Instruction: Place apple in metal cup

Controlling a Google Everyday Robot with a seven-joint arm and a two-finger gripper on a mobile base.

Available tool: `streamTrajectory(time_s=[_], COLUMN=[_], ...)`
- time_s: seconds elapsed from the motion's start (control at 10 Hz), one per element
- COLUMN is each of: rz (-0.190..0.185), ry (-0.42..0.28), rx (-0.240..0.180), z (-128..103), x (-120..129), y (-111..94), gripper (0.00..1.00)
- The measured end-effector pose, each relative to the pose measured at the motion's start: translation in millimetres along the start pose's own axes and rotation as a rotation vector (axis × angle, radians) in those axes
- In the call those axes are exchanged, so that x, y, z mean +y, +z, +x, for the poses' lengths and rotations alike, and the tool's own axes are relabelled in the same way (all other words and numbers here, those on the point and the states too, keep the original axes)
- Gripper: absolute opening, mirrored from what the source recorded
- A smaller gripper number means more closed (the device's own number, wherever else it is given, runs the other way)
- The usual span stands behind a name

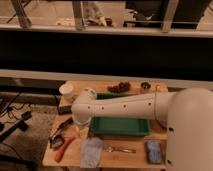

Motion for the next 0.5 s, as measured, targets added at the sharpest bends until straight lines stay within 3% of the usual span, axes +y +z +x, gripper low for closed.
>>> streamTrajectory(time_s=[0.5], rz=[-0.036], ry=[0.016], rx=[-0.005], z=[6.2], x=[1.1], y=[14.5], gripper=[0.80])
